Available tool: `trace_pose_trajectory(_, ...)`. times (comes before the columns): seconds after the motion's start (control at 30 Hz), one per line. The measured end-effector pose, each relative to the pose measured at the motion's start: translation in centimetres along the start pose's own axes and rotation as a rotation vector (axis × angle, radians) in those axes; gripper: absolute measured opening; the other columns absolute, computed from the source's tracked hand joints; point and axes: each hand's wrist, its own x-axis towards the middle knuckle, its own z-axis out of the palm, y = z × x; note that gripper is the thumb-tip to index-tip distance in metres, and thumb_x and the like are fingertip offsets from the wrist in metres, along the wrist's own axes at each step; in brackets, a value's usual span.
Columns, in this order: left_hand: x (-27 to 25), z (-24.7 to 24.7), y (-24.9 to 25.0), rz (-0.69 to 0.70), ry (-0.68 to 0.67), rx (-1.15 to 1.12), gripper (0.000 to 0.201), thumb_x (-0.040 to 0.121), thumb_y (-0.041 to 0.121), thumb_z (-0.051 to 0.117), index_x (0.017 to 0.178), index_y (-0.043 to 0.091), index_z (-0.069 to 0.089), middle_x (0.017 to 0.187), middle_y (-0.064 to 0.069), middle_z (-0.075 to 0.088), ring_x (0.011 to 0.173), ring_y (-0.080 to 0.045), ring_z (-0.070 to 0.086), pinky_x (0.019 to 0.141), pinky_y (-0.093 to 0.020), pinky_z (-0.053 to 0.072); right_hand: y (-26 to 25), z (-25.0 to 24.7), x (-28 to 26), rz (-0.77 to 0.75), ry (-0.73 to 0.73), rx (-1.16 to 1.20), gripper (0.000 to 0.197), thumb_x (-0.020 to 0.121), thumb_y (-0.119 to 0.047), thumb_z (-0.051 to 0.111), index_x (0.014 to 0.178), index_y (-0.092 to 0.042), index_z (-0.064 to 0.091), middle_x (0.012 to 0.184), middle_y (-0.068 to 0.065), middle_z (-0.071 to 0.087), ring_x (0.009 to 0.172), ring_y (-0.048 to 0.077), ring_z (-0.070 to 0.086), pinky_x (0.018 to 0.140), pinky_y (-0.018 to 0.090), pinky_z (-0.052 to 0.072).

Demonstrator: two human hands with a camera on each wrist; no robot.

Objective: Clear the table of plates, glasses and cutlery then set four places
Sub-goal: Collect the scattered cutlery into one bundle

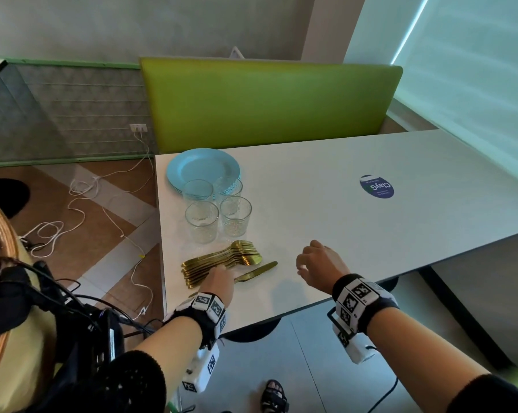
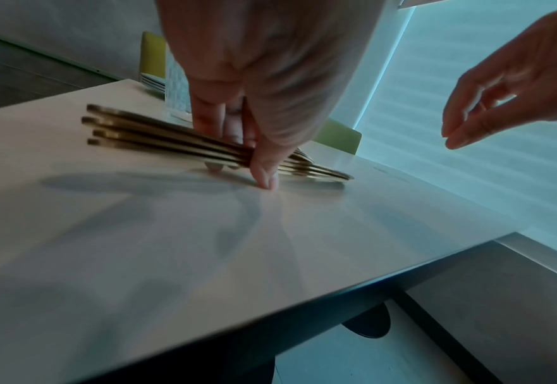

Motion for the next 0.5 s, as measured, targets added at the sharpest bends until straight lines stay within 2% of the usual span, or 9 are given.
trace_pose_trajectory(0.07,0.0,-0.2,0.2,0.017,-0.006,0.054,0.029,0.095,0.001,0.034,0.117,-0.004,0.051,0.111,-0.015,0.054,0.115,-0.032,0.055,0.091,-0.031,0.042,0.3,0.3,0.0,0.025,-0.014,0.01,0.023,0.093,-0.024,0.051,0.104,-0.014,0.068,0.108,0.004,0.065,0.112,0.021,0.049,0.089,0.029,0.043)
trace_pose_trajectory(0.1,-0.1,-0.2,0.4,0.034,0.001,0.079,0.03,0.096,0.001,0.033,0.119,-0.004,0.051,0.116,-0.016,0.055,0.117,-0.031,0.054,0.095,-0.032,0.043,0.4,0.3,0.0,0.037,-0.024,0.006,0.023,0.093,-0.024,0.051,0.104,-0.014,0.068,0.108,0.003,0.065,0.112,0.02,0.049,0.089,0.028,0.042)
trace_pose_trajectory(0.2,0.0,-0.3,0.2,0.069,0.032,0.152,0.032,0.097,0.002,0.033,0.124,-0.002,0.051,0.123,-0.016,0.056,0.117,-0.03,0.056,0.097,-0.032,0.044,0.6,0.4,0.1,0.051,-0.02,0.008,0.023,0.093,-0.026,0.05,0.104,-0.016,0.068,0.108,0.001,0.065,0.112,0.018,0.049,0.089,0.026,0.042)
trace_pose_trajectory(0.3,0.5,-0.2,-0.2,0.152,0.073,0.184,0.044,0.097,0.002,0.032,0.138,0.012,0.044,0.113,-0.01,0.056,0.113,-0.028,0.057,0.094,-0.032,0.046,0.7,0.3,0.5,0.055,-0.019,0.01,0.023,0.093,-0.026,0.05,0.104,-0.016,0.068,0.107,0.001,0.065,0.113,0.017,0.048,0.088,0.025,0.042)
trace_pose_trajectory(0.37,0.7,-0.2,-0.6,0.196,0.064,0.196,0.05,0.099,0.004,0.031,0.145,0.023,0.034,0.117,-0.011,0.055,0.113,-0.026,0.056,0.094,-0.032,0.045,0.8,0.2,0.9,0.058,-0.014,0.011,0.022,0.093,-0.026,0.05,0.104,-0.017,0.068,0.107,0.0,0.065,0.112,0.016,0.049,0.088,0.025,0.042)
trace_pose_trajectory(0.43,1.0,-0.2,-0.8,0.222,0.048,0.21,0.056,0.099,0.003,0.029,0.148,0.03,0.026,0.121,-0.011,0.055,0.113,-0.026,0.056,0.094,-0.032,0.045,0.8,0.0,1.2,0.059,-0.011,0.015,0.022,0.093,-0.026,0.051,0.104,-0.017,0.068,0.107,0.0,0.066,0.112,0.016,0.049,0.087,0.025,0.042)
trace_pose_trajectory(0.5,1.0,-0.3,-0.9,0.242,0.053,0.226,0.059,0.098,0.001,0.029,0.147,0.033,0.026,0.12,-0.011,0.055,0.113,-0.026,0.056,0.094,-0.033,0.046,0.9,-0.1,1.7,0.06,-0.015,0.022,0.021,0.093,-0.026,0.051,0.104,-0.017,0.068,0.106,0.0,0.066,0.112,0.016,0.049,0.087,0.026,0.042)
